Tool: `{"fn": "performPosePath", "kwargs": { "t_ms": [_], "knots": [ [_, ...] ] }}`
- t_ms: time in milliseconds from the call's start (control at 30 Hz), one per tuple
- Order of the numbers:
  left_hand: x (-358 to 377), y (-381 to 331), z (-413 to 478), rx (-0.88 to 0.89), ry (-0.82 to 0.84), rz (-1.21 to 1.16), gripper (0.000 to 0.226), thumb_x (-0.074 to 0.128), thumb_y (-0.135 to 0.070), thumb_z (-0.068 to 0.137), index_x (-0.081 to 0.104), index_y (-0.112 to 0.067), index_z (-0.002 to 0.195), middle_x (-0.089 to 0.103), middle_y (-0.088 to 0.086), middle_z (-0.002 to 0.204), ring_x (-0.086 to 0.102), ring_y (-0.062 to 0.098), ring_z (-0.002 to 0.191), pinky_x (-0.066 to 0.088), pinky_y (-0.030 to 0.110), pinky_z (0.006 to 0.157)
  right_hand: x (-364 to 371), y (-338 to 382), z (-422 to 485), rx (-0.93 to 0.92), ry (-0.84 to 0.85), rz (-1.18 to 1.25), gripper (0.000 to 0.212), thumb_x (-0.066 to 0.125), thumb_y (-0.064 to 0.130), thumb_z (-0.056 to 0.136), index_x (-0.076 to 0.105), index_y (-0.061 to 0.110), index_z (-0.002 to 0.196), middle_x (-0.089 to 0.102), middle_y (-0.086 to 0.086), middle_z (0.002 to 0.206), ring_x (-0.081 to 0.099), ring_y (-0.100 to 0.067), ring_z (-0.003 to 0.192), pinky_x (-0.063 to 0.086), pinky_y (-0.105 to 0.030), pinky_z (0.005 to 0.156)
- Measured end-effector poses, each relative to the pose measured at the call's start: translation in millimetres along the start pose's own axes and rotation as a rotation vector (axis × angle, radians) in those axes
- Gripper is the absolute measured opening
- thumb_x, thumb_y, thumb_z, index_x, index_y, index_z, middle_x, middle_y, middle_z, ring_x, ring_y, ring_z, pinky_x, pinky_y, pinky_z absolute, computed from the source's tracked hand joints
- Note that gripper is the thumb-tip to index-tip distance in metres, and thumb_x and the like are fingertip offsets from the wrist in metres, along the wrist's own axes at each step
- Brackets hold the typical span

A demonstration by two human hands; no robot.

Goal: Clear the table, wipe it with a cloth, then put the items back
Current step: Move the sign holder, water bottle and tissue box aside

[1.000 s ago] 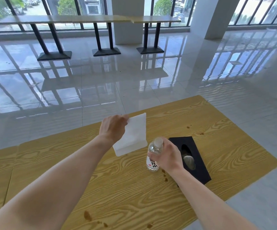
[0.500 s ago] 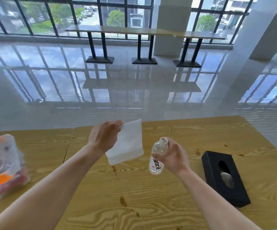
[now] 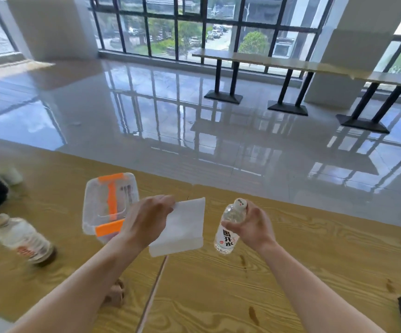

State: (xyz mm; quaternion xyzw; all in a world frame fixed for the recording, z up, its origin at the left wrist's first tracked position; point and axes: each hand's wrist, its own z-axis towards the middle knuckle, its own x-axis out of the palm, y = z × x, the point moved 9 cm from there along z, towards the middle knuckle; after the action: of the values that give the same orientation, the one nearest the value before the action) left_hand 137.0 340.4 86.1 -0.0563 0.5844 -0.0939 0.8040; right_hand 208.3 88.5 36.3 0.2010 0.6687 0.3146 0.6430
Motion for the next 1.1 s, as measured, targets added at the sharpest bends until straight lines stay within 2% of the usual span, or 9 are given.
{"fn": "performPosePath", "kwargs": {
  "t_ms": [133,233,367,400,500,567,667,867,1100],
  "knots": [
    [-11.6,37.9,-33.4,-0.037,0.004,0.019,0.016,0.063,-0.009,0.089,0.057,-0.021,0.08,0.059,-0.008,0.068,0.057,0.021,0.059,0.046,0.035,0.047,35.5,39.0,15.7,-0.036,0.05,0.01,0.044,0.087,0.044,0.068,0.056,0.032,0.096,0.064,0.015,0.085,0.062,-0.011,0.079,0.047,-0.029,0.067],
    [-17.6,64.5,-52.2,-0.041,0.014,0.027,0.016,0.069,-0.007,0.087,0.061,-0.02,0.082,0.064,-0.009,0.07,0.06,0.018,0.06,0.039,0.029,0.045,65.8,63.4,27.4,-0.057,0.097,0.021,0.043,0.087,0.041,0.069,0.055,0.032,0.096,0.067,0.012,0.088,0.063,-0.013,0.081,0.048,-0.03,0.069],
    [-22.4,103.4,-74.1,-0.068,0.058,0.034,0.017,0.069,-0.009,0.087,0.062,-0.024,0.092,0.074,-0.012,0.105,0.071,0.018,0.082,0.054,0.033,0.053,111.0,92.0,41.8,-0.084,0.156,0.023,0.042,0.087,0.041,0.068,0.057,0.031,0.094,0.068,0.01,0.087,0.065,-0.015,0.081,0.051,-0.032,0.071],
    [-25.5,111.4,-78.6,-0.072,0.059,0.035,0.021,0.072,-0.007,0.084,0.063,-0.024,0.092,0.075,-0.012,0.107,0.071,0.019,0.081,0.054,0.032,0.054,121.0,99.0,44.8,-0.091,0.163,0.02,0.041,0.087,0.041,0.068,0.057,0.029,0.093,0.068,0.009,0.087,0.065,-0.016,0.08,0.051,-0.033,0.07],
    [-36.3,132.6,-89.8,-0.084,0.017,0.042,0.036,0.083,0.005,0.068,0.068,-0.021,0.087,0.072,-0.007,0.078,0.065,0.022,0.059,0.046,0.028,0.052,146.1,115.1,52.2,-0.092,0.172,0.032,0.04,0.087,0.039,0.07,0.056,0.028,0.092,0.066,0.011,0.085,0.063,-0.015,0.078,0.05,-0.032,0.069],
    [-38.9,146.7,-95.0,-0.093,0.007,0.075,0.039,0.083,0.009,0.064,0.068,-0.02,0.087,0.067,-0.006,0.07,0.06,0.021,0.055,0.045,0.028,0.054,159.3,123.5,57.0,-0.095,0.172,0.046,0.039,0.087,0.036,0.071,0.055,0.029,0.091,0.064,0.013,0.083,0.062,-0.013,0.077,0.048,-0.03,0.068],
    [-36.5,168.9,-100.3,-0.095,-0.004,0.112,0.044,0.08,0.014,0.06,0.068,-0.019,0.087,0.064,-0.006,0.068,0.058,0.021,0.056,0.046,0.031,0.054,178.1,131.2,65.2,-0.11,0.177,0.044,0.036,0.087,0.036,0.071,0.058,0.027,0.09,0.066,0.012,0.082,0.063,-0.013,0.075,0.045,-0.029,0.063],
    [-22.1,204.4,-101.6,-0.104,0.015,0.12,0.048,0.079,0.018,0.058,0.072,-0.018,0.089,0.069,-0.005,0.073,0.061,0.023,0.064,0.049,0.032,0.061,201.9,136.5,82.2,-0.103,0.183,0.023,0.035,0.086,0.036,0.072,0.058,0.026,0.09,0.067,0.01,0.083,0.064,-0.014,0.076,0.051,-0.033,0.066],
    [-19.4,229.9,-97.7,-0.154,0.01,0.124,0.042,0.072,0.021,0.058,0.066,-0.014,0.078,0.063,-0.003,0.068,0.057,0.024,0.064,0.05,0.033,0.059,207.4,140.2,97.7,-0.099,0.158,0.033,0.039,0.088,0.035,0.07,0.058,0.024,0.092,0.066,0.007,0.085,0.063,-0.015,0.077,0.043,-0.029,0.061]
  ]
}}
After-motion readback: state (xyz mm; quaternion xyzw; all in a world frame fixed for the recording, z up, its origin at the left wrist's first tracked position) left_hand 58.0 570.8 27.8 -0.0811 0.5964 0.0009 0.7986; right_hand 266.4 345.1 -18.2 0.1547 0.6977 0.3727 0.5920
